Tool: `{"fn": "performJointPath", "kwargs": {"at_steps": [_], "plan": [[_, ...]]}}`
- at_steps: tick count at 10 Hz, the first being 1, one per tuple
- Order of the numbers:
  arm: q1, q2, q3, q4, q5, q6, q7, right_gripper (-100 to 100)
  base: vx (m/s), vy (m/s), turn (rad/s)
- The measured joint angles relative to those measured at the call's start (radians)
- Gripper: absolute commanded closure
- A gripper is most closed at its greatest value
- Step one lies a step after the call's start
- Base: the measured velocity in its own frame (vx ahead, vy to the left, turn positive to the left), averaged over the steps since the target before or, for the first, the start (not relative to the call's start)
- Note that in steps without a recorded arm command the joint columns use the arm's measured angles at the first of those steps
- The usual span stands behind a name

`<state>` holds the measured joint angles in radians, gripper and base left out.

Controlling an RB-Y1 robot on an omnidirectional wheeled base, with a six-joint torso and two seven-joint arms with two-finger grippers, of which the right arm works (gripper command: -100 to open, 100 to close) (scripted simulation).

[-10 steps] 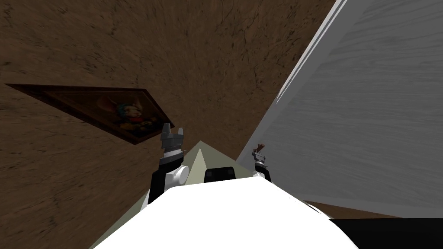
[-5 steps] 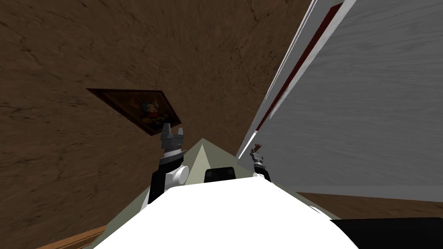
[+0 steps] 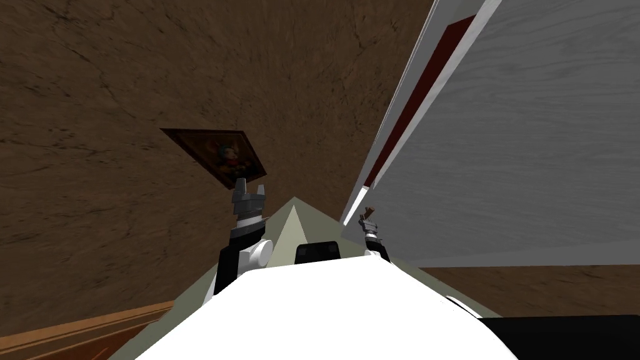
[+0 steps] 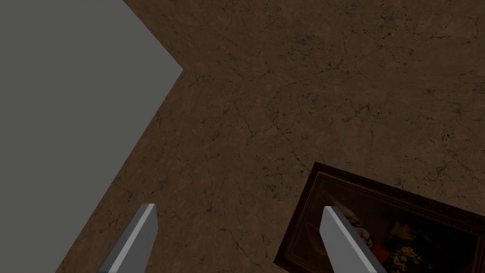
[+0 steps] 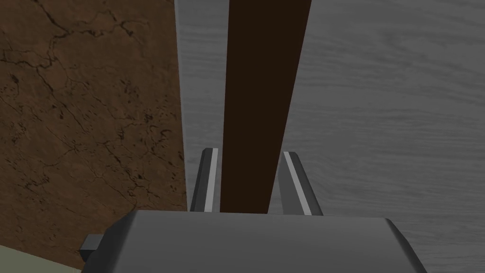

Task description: Pull the door open

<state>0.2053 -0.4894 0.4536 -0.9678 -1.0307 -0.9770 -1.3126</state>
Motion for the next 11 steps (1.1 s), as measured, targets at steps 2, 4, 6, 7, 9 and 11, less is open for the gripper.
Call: {"fn": "performJointPath", "kwargs": {"at_steps": [2,4,6,7,9,11], "plan": [[-0.023,-0.007,0.042,0.023,0.003,-0.013,-0.014,100,-0.204,-0.019,0.027],[-0.029,-0.013,0.079,0.013,0.001,-0.018,-0.008,100,-0.224,-0.050,0.045],[-0.032,-0.025,0.111,-0.012,-0.004,-0.014,0.000,100,-0.144,-0.046,0.028],[-0.031,-0.024,0.116,-0.011,-0.002,-0.012,-0.001,100,-0.127,0.018,0.152],[-0.024,-0.049,0.127,-0.012,0.003,-0.030,-0.022,100,-0.233,0.017,0.129],[-0.010,-0.070,0.147,-0.011,0.010,-0.048,-0.047,100,-0.193,-0.017,0.113]]}}
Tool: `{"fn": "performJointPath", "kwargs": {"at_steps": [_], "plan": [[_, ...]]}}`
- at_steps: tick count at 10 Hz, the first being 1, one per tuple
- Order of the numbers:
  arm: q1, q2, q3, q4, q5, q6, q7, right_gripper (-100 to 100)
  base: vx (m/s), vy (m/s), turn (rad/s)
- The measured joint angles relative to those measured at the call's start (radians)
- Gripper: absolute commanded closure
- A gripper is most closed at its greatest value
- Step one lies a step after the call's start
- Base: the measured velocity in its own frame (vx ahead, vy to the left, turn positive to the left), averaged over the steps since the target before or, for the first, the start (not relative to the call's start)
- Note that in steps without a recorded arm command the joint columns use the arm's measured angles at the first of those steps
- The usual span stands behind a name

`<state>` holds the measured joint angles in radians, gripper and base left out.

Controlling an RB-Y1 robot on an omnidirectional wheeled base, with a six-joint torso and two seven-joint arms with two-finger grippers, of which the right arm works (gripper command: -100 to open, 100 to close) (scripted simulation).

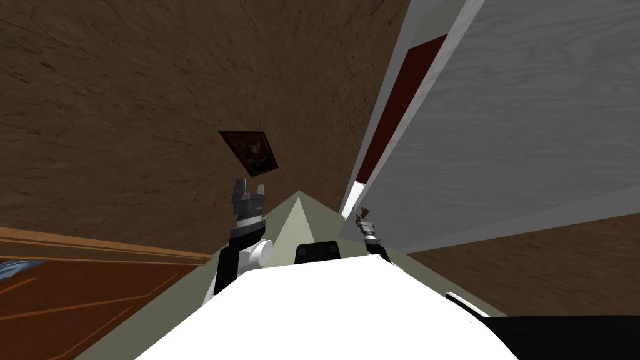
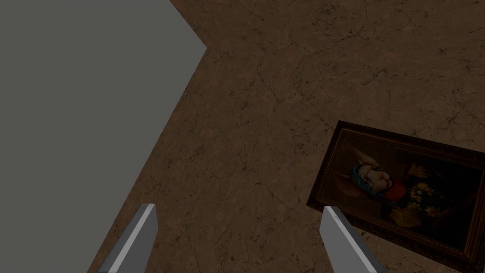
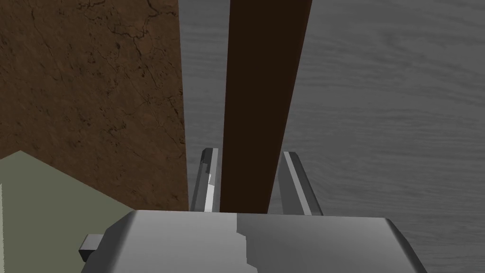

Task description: Pull the door open

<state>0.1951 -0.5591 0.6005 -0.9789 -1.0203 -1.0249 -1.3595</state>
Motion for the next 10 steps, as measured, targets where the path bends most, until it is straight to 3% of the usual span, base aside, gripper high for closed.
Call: {"fn": "performJointPath", "kwargs": {"at_steps": [4,6,10], "plan": [[0.016,-0.040,0.050,0.014,0.023,-0.045,-0.064,100,-0.212,-0.024,0.124],[0.024,-0.049,0.062,0.017,0.028,-0.052,-0.075,100,-0.181,-0.025,0.129],[0.034,-0.075,0.101,0.023,0.046,-0.094,-0.111,100,-0.215,-0.046,0.123]]}}
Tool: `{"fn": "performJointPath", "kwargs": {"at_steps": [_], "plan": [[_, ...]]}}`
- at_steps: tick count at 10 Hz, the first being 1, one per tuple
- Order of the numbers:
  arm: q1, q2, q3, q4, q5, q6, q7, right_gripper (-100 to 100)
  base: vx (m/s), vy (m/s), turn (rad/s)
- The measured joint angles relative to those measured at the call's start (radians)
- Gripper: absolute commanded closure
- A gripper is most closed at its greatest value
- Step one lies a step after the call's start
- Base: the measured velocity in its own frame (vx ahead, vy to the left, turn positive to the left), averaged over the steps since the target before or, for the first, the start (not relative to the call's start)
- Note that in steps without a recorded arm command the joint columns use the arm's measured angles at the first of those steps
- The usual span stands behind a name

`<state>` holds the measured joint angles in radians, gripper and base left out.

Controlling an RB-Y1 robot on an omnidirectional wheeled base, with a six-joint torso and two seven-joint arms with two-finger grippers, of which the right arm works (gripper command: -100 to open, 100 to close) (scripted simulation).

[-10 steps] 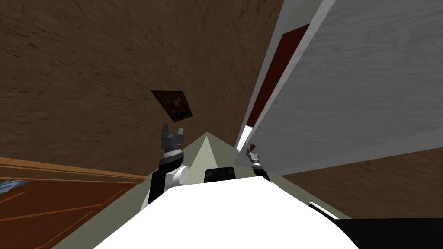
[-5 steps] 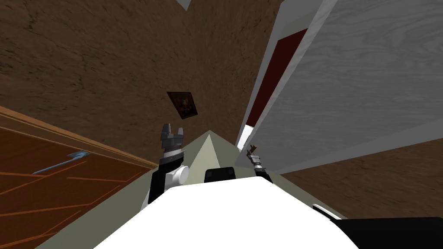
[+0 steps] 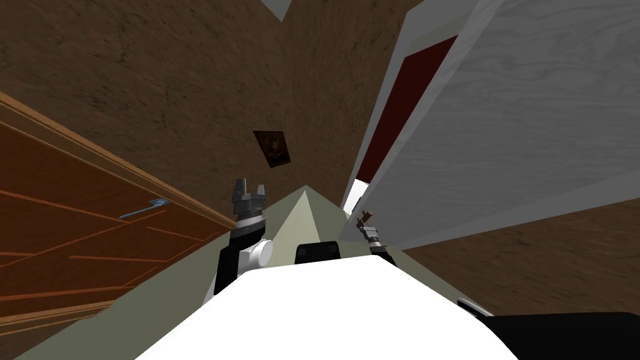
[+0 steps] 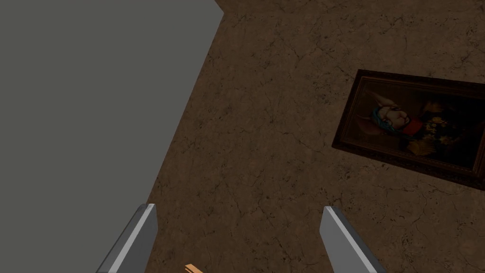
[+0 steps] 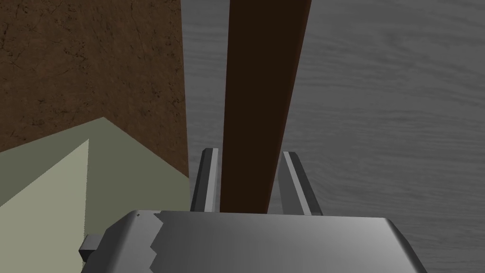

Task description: Pull the door open

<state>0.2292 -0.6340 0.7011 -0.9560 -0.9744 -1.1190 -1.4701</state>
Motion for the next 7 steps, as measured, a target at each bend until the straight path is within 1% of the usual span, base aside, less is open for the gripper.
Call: {"fn": "performJointPath", "kwargs": {"at_steps": [1,2,3,4,5,7], "plan": [[0.002,-0.009,0.014,0.007,0.007,-0.014,-0.014,100,-0.225,-0.052,0.129],[0.011,-0.017,0.027,0.005,0.012,-0.024,-0.024,100,-0.194,-0.050,0.096],[0.013,-0.021,0.039,0.011,0.018,-0.035,-0.034,100,-0.085,-0.014,0.024],[0.014,-0.020,0.043,0.012,0.020,-0.035,-0.036,100,-0.162,-0.026,0.142],[0.015,-0.025,0.048,0.014,0.021,-0.041,-0.039,100,-0.237,-0.032,0.149],[0.012,-0.034,0.063,0.029,0.027,-0.065,-0.058,100,-0.253,-0.063,0.167]]}}
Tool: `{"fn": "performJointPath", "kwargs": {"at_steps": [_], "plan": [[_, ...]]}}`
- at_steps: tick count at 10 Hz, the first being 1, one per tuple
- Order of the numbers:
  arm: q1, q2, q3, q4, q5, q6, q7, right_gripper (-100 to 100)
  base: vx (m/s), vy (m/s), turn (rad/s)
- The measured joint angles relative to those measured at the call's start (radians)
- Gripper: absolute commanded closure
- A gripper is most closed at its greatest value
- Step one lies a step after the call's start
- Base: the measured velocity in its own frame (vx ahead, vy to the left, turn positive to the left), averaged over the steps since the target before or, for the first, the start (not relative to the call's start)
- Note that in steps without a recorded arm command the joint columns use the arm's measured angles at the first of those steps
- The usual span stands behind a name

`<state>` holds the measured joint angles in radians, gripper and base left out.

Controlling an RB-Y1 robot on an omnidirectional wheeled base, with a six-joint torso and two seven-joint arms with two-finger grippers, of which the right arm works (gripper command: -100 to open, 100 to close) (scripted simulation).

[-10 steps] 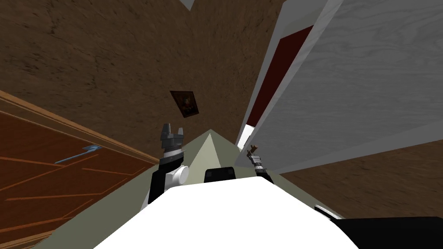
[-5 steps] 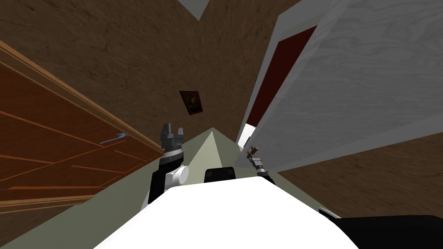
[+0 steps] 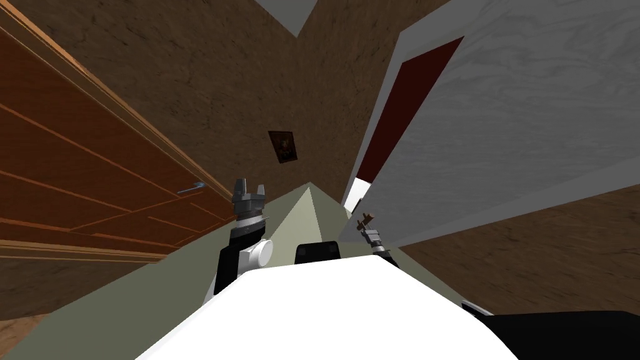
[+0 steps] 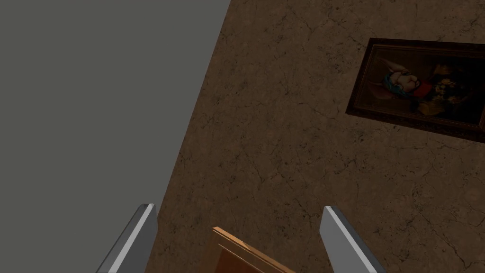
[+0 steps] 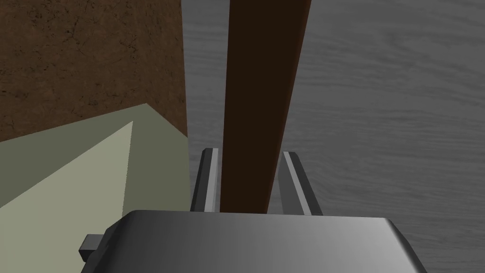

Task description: Pull the door open

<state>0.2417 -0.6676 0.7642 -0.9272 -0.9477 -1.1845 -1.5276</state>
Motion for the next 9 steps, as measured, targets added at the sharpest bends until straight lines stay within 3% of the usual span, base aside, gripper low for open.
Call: {"fn": "performJointPath", "kwargs": {"at_steps": [4,6,8,9], "plan": [[0.009,-0.024,0.038,0.023,0.011,-0.040,-0.034,100,-0.198,-0.034,0.117],[0.011,-0.025,0.048,0.028,0.015,-0.050,-0.041,100,-0.055,-0.017,0.052],[0.022,-0.016,0.060,0.067,0.025,-0.092,-0.059,100,-0.027,-0.022,0.074],[0.041,-0.023,0.063,0.055,0.026,-0.108,-0.055,100,-0.020,-0.025,0.078]]}}
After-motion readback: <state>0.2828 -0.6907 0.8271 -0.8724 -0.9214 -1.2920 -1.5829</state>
